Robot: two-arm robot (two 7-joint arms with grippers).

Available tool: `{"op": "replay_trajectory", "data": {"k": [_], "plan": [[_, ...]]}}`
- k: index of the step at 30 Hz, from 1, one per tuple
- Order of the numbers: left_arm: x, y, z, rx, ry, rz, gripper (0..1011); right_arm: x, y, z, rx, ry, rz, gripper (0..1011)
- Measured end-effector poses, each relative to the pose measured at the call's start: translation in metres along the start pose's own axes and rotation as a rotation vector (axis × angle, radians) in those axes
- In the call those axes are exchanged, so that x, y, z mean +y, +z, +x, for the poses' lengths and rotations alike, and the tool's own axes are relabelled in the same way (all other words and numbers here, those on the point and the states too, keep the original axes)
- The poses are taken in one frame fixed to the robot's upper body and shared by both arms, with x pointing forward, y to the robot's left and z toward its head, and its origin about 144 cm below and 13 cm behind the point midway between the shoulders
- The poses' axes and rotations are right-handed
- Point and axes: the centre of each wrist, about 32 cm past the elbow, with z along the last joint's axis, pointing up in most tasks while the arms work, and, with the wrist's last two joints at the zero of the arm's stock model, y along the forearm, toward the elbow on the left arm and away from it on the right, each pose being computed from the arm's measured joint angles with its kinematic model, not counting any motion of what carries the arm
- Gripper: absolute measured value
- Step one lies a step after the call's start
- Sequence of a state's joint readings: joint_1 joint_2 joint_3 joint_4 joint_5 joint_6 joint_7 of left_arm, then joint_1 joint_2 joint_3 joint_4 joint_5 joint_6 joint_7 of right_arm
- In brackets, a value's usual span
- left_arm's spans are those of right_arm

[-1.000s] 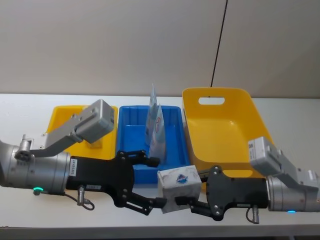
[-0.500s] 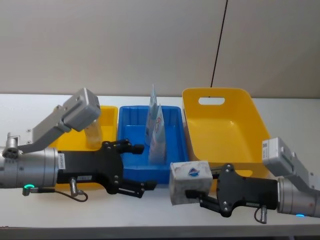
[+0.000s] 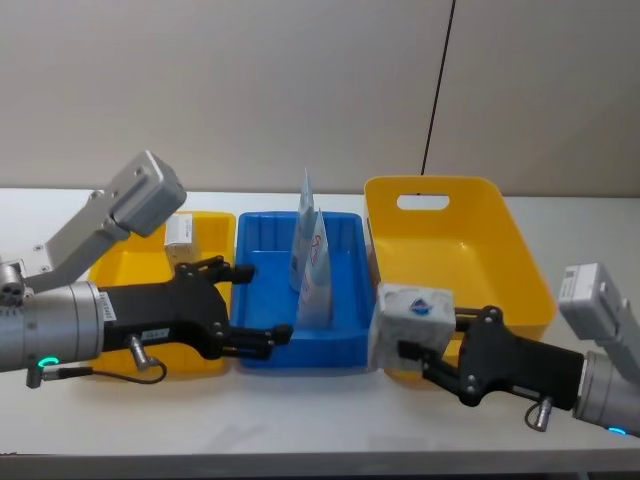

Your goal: Bimanual collaborative sorting of washing and personal care products

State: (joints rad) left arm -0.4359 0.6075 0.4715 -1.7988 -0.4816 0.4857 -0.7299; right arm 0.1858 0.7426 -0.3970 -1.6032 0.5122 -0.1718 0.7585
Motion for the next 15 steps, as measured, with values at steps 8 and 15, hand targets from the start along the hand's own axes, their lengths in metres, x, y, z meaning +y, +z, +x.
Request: {"op": "replay_trajectory", "data": {"k": [8, 15], "plan": [[0.001, 0.006, -0.004, 0.022, 0.073, 0.028, 1001, -0.006, -0.001, -0.007, 0.013, -0.132, 0.024, 332], [0.002, 0.011, -0.006, 0.031, 0.114, 0.047, 1001, -0.008, -0.001, -0.011, 0.030, -0.248, 0.043, 332]]}}
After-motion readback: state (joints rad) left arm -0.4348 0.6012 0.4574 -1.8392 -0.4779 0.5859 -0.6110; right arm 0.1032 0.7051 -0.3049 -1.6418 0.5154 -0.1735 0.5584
